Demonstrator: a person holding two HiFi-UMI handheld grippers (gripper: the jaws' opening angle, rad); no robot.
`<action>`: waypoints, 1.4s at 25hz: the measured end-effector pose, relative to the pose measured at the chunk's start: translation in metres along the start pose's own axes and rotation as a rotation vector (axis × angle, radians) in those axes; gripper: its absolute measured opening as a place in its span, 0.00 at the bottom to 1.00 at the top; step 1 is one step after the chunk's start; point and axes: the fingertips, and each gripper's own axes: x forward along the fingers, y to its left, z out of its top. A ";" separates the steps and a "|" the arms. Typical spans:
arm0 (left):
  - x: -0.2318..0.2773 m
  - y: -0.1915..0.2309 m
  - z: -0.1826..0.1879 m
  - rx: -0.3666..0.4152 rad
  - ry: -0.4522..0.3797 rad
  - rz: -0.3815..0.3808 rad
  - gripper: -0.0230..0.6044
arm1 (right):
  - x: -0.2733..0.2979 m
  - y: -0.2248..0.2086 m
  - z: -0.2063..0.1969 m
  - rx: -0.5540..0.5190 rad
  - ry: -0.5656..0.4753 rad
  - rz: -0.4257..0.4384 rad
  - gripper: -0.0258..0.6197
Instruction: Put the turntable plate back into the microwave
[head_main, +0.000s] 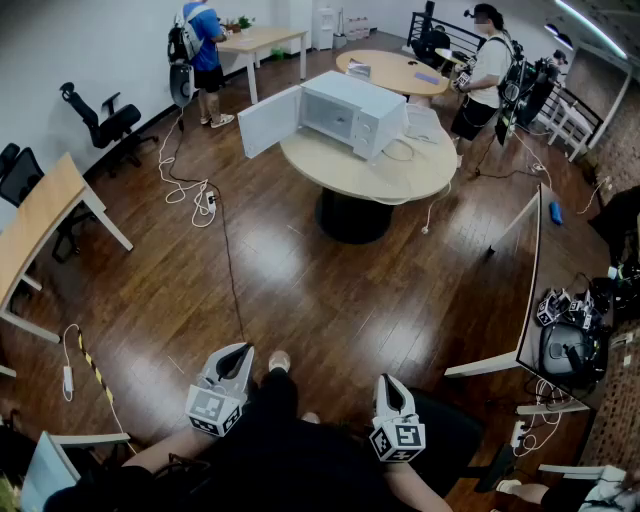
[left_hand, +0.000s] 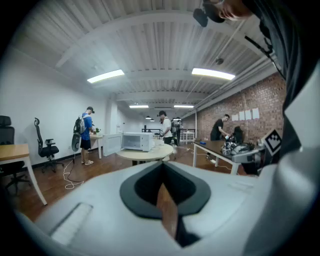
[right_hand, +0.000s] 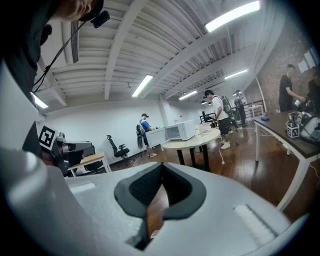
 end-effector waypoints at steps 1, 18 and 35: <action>0.010 0.005 0.005 -0.002 -0.012 -0.001 0.05 | 0.009 -0.003 0.007 -0.006 -0.011 -0.003 0.04; 0.112 0.081 0.050 0.017 -0.086 -0.090 0.05 | 0.095 -0.009 0.059 -0.088 -0.002 -0.092 0.04; 0.181 0.180 0.064 0.012 -0.065 -0.135 0.05 | 0.201 0.007 0.082 0.030 -0.038 -0.159 0.04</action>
